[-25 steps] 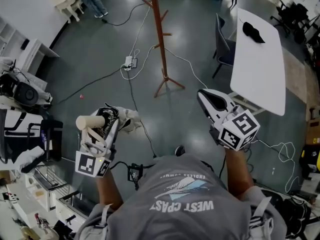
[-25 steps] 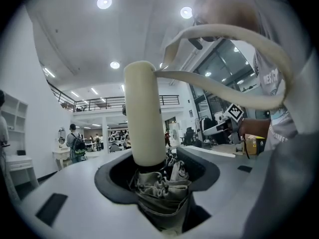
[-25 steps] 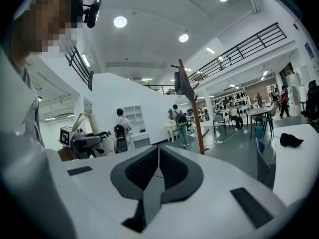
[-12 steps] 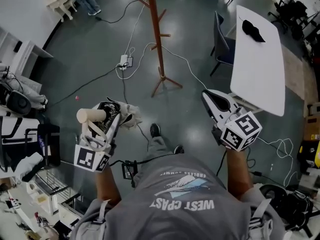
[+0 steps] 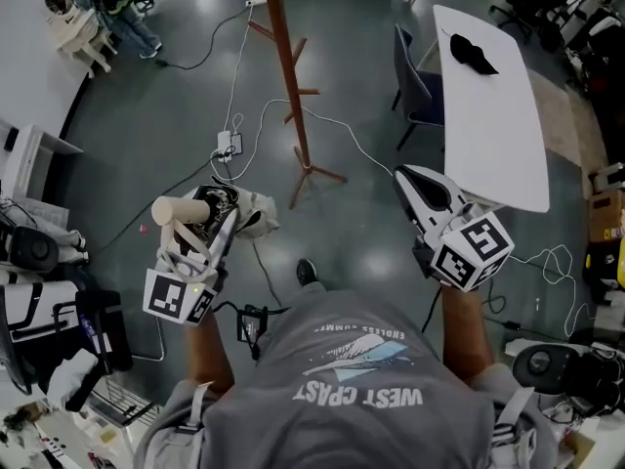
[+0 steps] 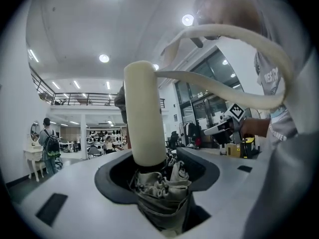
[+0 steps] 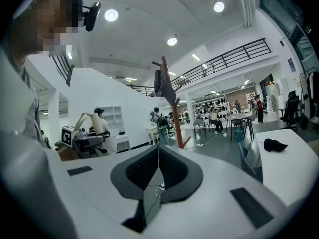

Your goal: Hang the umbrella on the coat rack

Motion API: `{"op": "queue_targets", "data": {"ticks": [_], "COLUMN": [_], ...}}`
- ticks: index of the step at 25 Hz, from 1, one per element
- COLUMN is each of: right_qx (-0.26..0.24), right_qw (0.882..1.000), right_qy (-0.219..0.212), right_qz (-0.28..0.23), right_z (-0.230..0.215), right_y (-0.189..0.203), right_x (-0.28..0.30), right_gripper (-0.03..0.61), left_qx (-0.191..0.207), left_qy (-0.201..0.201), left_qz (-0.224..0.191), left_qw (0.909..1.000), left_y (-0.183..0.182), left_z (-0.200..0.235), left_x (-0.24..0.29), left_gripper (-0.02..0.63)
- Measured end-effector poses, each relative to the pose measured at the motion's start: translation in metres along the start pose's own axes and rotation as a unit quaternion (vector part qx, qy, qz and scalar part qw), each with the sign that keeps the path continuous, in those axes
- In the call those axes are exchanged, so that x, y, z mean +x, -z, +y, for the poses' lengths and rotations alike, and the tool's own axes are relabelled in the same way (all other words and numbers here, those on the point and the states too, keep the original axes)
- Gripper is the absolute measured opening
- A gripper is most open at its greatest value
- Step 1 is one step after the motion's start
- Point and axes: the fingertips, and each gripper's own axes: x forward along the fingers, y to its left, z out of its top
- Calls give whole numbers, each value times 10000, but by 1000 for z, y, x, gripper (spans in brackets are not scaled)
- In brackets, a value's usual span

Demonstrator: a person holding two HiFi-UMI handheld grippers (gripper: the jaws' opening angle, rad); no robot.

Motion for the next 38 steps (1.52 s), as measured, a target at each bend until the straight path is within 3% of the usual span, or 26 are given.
{"op": "queue_targets", "data": {"ticks": [11,23,29,33,38], "right_qx": [214,161,175,205,205], "right_qw": [9981,9936,9923,9936,9951], "right_qy": [582,1118,1220,1105,947], "right_qz": [29,-32,130,152,191], "right_z": [-25,-32,-32,-40,-45], "right_y": [-7,-21,-16,-12,-11], "right_x": [27,41,50,58,85], "right_gripper": [31,31,31,31,31], "left_qx": [-63,-237,-540,-325,-710], "left_qy": [515,782,883,1130,1249], "left_qz": [47,-22,-25,78,91], "left_qw": [9986,9967,9946,9930,9896], "left_y": [7,23,43,32,40], "left_z": [49,90,105,98,114], "left_x": [50,71,86,114,136], "left_gripper": [249,249,249,249,249]}}
